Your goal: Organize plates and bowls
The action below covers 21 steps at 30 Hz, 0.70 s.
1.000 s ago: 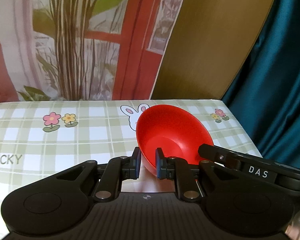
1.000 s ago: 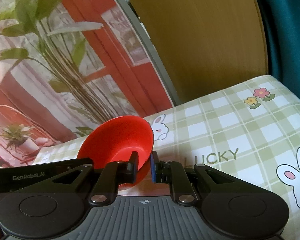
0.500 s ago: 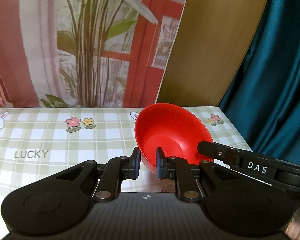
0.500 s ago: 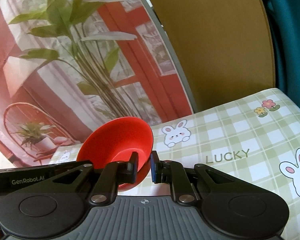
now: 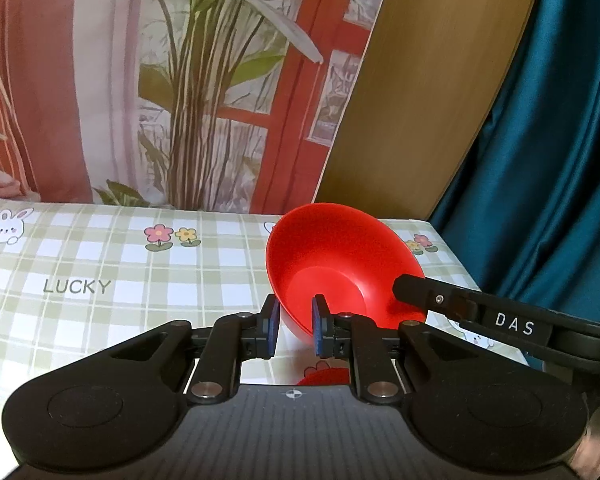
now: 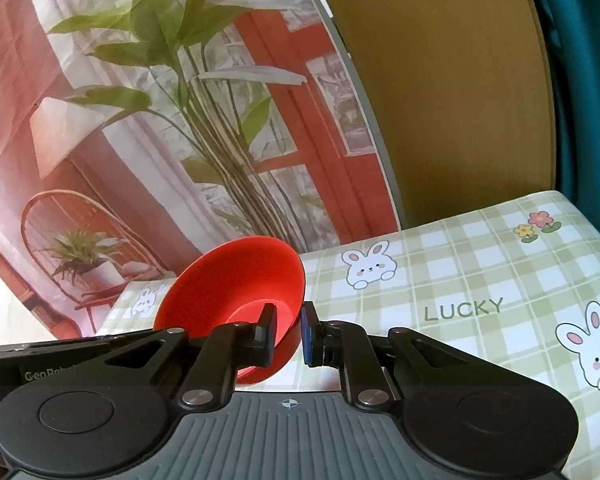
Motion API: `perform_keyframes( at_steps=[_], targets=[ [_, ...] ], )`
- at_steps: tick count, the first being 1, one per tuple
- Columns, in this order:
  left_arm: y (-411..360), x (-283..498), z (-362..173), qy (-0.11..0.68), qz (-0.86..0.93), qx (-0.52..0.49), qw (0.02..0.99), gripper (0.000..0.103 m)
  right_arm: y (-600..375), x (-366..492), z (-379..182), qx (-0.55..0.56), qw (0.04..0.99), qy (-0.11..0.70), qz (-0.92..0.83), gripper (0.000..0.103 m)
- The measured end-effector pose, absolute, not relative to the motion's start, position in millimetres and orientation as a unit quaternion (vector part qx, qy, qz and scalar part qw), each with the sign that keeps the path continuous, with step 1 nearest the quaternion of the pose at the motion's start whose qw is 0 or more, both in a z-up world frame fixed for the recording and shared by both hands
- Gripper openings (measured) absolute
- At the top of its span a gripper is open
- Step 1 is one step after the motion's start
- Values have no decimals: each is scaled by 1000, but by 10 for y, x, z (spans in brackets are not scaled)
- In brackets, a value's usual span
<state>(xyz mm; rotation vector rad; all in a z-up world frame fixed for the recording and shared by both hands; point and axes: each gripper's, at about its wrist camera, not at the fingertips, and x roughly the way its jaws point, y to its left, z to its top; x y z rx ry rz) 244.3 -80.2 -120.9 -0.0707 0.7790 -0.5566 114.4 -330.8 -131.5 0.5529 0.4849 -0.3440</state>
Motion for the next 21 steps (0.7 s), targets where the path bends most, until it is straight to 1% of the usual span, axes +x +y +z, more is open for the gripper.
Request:
perform_keyframes(
  at_steps=[21],
  targets=[
    [-730,2179,-1203,371,-268,-48,888,18,-3157,914,-1318,267,916,250,-164,14]
  ],
)
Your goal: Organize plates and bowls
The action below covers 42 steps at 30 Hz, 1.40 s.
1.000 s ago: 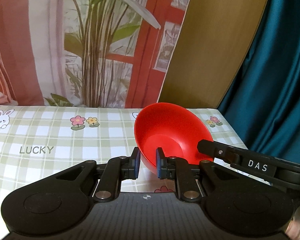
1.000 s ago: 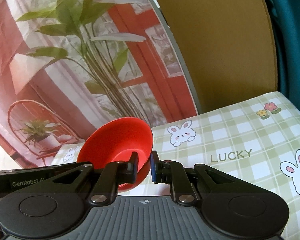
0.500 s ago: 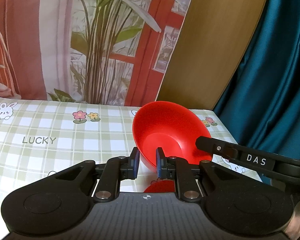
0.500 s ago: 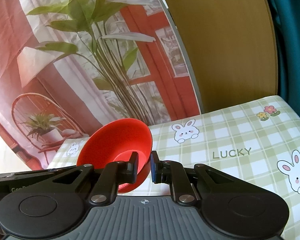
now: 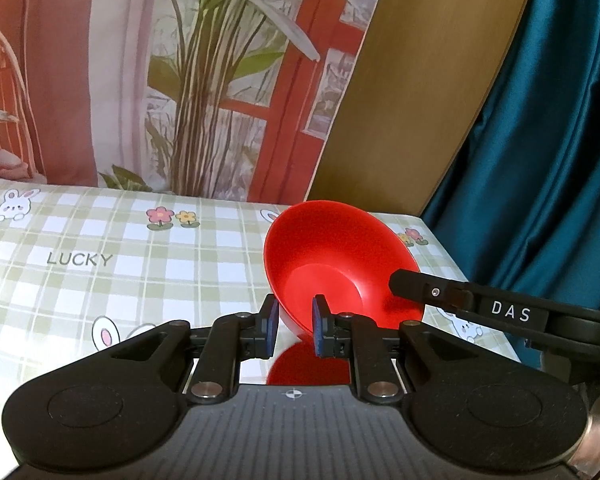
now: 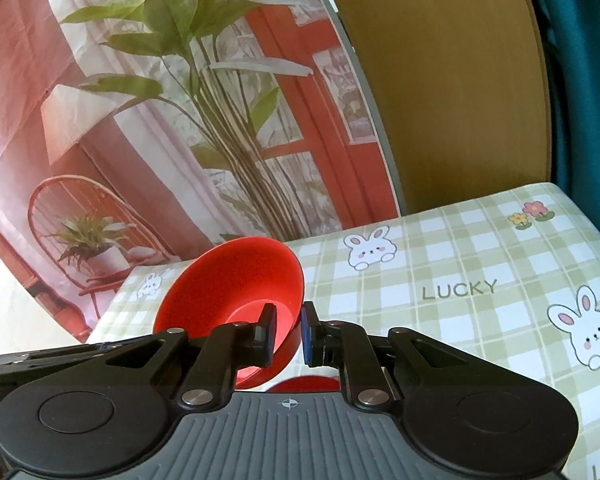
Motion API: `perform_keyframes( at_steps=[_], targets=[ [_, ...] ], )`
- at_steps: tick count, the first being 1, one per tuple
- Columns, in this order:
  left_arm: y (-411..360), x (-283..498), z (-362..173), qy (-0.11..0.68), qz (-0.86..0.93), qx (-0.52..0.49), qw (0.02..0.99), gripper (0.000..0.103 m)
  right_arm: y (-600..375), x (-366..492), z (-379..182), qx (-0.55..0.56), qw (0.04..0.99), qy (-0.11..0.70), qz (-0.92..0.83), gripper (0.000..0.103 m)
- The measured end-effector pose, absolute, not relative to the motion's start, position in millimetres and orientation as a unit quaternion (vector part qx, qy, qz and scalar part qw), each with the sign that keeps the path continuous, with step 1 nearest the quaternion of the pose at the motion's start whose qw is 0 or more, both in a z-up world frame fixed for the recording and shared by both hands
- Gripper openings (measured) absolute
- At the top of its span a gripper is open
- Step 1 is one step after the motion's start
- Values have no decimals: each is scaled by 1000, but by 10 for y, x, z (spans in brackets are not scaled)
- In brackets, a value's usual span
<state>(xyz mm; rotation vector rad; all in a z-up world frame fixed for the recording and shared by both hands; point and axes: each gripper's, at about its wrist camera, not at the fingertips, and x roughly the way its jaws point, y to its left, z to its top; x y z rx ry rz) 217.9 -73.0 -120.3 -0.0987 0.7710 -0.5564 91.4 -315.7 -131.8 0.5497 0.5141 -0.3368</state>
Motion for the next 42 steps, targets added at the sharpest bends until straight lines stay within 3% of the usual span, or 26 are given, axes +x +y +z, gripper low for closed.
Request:
perform_keyframes(
  at_steps=[42],
  targets=[
    [-907,1801,-1419,413,-300,-30,859,18,-3140,326,-1643,307,893,273,-185,13]
  ],
)
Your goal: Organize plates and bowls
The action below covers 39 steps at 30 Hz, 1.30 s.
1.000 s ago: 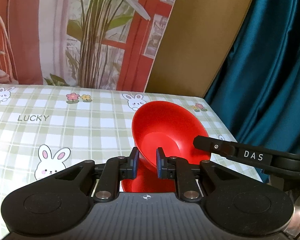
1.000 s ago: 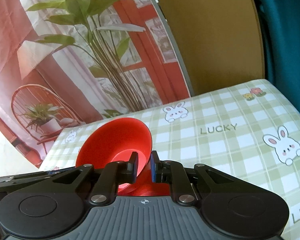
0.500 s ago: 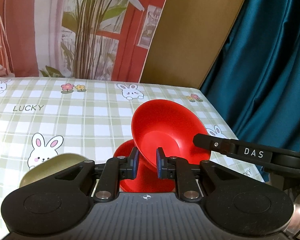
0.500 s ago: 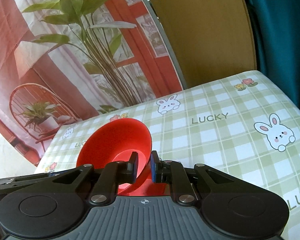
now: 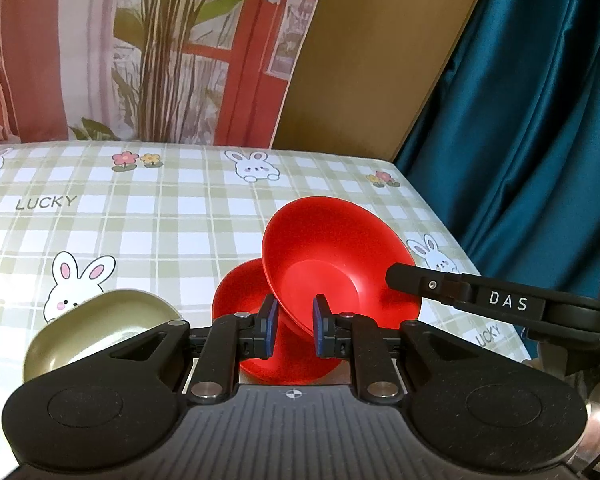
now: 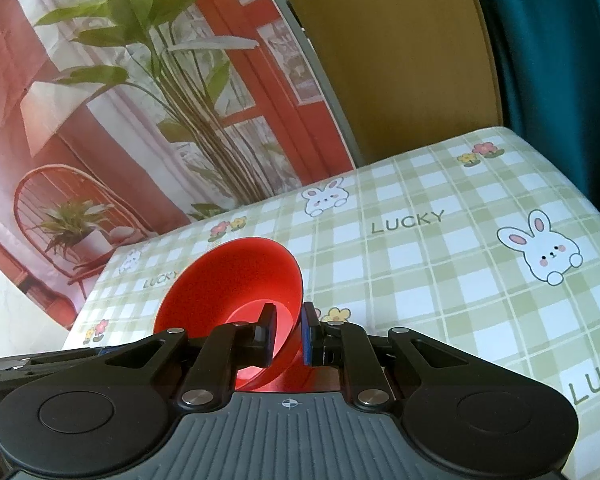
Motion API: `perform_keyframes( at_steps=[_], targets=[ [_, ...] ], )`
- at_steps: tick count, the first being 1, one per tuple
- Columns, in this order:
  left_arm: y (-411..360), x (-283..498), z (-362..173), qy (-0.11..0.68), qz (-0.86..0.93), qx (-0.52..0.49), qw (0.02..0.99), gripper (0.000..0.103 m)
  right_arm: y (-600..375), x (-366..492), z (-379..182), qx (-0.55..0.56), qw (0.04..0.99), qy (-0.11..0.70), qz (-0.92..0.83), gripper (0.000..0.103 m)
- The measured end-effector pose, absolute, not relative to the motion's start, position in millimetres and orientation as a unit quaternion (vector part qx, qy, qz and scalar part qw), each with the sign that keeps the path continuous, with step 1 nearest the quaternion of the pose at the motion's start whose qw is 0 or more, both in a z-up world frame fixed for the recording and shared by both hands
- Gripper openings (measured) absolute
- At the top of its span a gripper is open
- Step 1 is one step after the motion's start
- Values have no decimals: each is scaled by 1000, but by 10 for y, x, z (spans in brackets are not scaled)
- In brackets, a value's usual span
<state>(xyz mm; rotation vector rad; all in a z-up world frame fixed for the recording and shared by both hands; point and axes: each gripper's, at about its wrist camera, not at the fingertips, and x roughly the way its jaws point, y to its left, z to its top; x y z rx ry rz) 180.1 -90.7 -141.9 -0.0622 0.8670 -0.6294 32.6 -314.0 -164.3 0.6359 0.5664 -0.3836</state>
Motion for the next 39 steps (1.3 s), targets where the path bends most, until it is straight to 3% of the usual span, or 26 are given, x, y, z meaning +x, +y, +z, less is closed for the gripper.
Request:
perform_keyframes(
  at_steps=[30,34,39],
  targets=[
    [-871,1946,-1799,458,-268,-13,847,19,-3119,492,-1960,323,879,308,-167,14],
    [-850,1958,-1806,458,-264,-17,848,25,-3121,495,-1963,323,879,308,-169,14],
    [-784,2007,-1767,449,-252,-30,857,25,-3155,497,-1977,325,877,308,-175,15]
  ],
)
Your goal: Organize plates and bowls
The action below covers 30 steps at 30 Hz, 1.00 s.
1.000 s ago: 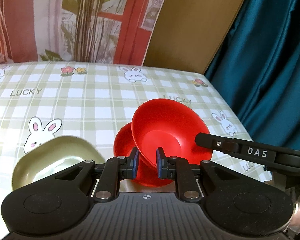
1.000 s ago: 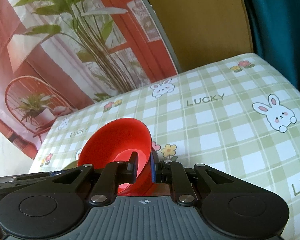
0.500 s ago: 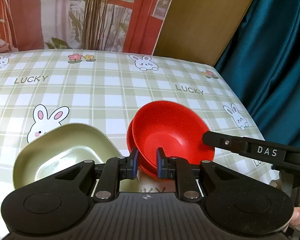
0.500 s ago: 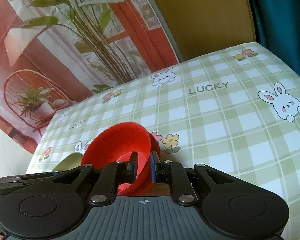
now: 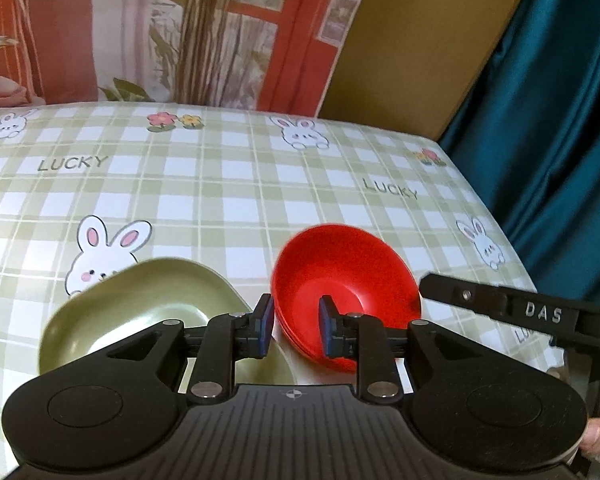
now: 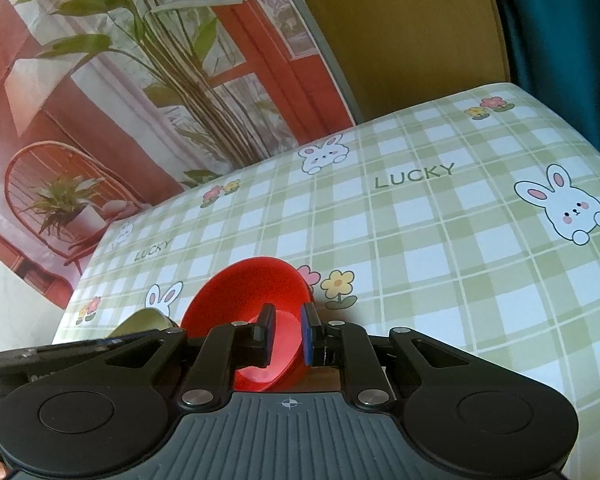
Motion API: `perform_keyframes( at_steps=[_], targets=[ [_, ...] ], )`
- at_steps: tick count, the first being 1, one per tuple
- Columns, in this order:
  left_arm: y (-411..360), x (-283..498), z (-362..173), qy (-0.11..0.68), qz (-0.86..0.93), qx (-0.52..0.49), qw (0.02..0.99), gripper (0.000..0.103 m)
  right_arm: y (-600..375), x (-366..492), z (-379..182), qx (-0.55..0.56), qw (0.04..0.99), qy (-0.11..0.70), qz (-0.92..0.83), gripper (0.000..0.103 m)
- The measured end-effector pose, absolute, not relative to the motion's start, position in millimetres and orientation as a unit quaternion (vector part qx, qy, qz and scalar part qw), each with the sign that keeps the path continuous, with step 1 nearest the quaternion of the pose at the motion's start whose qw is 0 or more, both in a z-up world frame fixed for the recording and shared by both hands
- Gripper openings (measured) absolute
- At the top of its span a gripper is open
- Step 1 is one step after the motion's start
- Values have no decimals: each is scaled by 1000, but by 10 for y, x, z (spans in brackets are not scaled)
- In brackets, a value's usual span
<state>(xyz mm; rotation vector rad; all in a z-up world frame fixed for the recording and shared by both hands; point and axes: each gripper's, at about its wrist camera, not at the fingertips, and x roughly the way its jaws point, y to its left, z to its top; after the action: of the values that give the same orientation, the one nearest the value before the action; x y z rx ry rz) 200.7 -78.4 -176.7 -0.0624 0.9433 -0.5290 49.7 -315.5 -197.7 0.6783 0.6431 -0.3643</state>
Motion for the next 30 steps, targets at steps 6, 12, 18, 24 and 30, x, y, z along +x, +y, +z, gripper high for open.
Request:
perform_keyframes(
  at_steps=[6,12,18,24,30],
  targets=[
    [-725,2130,-1774,447,-234,-39,862,26,-3187,492,-2018,331,873,309,-181,19],
    [-759,2213,-1799,445,-235,-32,864,26,-3194,502,-2064,342,870,304,-185,20],
    [-888,2289,-1897,451,-243,-10,859,27,-3189,521,-2156,355,860,314,-187,20],
    [-978,2317,-1990,458,-256,7,851,27,-3160,530,-2260,370,852,322,-182,20],
    [-1074,2310,-2081,465,-267,24,844,27,-3133,561,-2279,372,851,324,-179,20]
  ],
)
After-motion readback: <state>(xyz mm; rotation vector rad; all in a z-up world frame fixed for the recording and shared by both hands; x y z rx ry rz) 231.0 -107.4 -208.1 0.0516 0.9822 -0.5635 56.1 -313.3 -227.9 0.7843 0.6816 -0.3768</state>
